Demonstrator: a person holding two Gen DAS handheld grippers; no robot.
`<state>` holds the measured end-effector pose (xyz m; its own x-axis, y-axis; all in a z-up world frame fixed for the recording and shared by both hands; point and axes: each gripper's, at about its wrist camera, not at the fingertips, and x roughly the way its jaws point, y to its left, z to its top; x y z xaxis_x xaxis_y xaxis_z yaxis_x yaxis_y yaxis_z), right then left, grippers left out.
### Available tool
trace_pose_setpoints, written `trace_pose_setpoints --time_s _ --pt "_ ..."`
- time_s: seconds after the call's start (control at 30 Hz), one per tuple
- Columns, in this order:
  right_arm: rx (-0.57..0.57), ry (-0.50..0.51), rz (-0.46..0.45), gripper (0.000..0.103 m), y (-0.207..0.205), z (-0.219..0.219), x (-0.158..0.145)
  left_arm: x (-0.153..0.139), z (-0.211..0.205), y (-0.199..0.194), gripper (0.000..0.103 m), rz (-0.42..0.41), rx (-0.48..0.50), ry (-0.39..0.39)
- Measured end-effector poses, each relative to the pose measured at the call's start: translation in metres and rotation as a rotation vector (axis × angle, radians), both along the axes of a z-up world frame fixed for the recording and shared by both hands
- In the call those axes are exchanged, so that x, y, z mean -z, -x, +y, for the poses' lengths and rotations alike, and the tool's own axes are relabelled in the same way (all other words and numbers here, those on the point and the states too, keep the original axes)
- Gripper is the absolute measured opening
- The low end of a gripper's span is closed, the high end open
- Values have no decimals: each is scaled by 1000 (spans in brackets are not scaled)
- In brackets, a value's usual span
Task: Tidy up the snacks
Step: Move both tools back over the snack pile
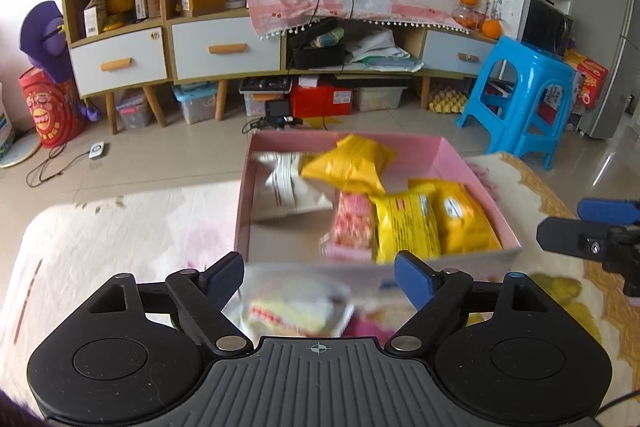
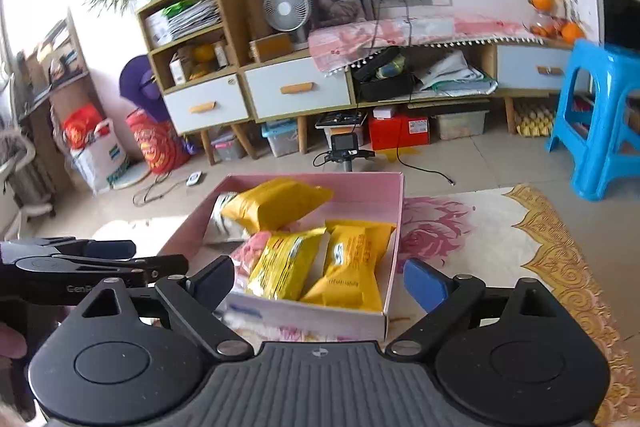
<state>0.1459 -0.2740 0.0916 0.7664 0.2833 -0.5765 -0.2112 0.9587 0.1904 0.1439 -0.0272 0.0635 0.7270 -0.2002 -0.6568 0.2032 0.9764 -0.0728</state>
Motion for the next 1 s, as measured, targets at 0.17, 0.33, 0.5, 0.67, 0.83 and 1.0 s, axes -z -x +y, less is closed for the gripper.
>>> trace_pose_setpoints --time_s 0.17,0.33,0.5,0.67,0.83,1.0 --pt "-52 52 -4 91 20 8 -2 3 8 31 91 -4 17 -19" --pt "-95 98 -17 92 39 20 -4 10 17 53 95 24 11 -20" --pt "-117 121 -34 93 52 26 -5 19 27 68 98 57 -7 13" --pt "-137 152 -38 95 63 29 2 37 26 85 99 87 12 -18" --pt "-154 197 -5 95 75 29 25 53 23 95 99 118 -12 -32" --pt "-165 213 41 95 87 28 45 63 20 97 99 152 -81 -20"
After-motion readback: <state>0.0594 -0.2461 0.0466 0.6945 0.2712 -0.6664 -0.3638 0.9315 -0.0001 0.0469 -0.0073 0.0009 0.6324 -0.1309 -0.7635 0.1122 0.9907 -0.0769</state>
